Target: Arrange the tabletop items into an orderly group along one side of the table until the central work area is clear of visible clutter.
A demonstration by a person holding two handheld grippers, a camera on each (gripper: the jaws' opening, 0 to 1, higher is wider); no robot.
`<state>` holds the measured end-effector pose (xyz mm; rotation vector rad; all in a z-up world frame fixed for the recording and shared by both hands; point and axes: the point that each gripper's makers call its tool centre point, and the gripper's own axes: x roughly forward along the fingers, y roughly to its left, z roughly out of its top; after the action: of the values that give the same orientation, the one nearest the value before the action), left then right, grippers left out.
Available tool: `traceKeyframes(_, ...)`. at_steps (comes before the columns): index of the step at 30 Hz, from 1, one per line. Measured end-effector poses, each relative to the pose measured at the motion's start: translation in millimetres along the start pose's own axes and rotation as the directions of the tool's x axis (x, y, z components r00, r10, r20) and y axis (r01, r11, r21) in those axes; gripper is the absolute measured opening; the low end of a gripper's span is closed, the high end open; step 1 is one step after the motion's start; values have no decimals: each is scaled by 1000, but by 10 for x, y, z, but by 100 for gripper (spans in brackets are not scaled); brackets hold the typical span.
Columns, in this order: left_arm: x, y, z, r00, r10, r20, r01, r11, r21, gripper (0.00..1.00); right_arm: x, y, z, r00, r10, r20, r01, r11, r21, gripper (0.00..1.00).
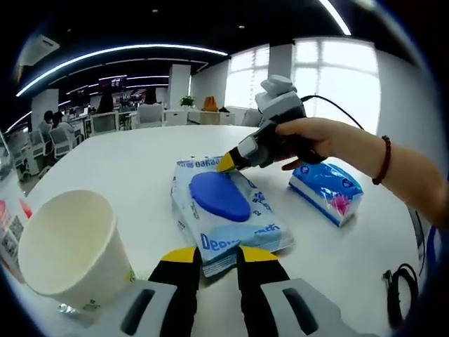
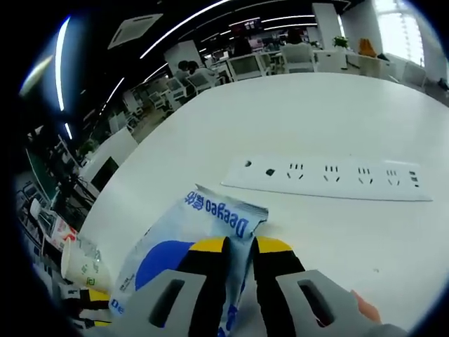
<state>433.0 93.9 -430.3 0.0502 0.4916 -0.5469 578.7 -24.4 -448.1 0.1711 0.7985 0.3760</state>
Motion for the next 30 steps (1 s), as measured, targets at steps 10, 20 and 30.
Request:
traceKeyframes(10, -2, 45, -22, 999, 32, 0, -32, 999, 10, 9, 15, 4, 6, 1000, 10, 4, -10, 1000, 6, 7)
traceKeyframes(20, 2, 43, -18, 998, 53, -13, -53, 998, 36, 5, 23, 22, 20, 1000, 6, -3, -6, 1000, -12, 2)
traceKeyframes(30, 16, 21, -12, 999, 38, -12, -38, 999, 24, 4, -15, 53, 20, 1000, -5, 0, 5, 999, -36, 0)
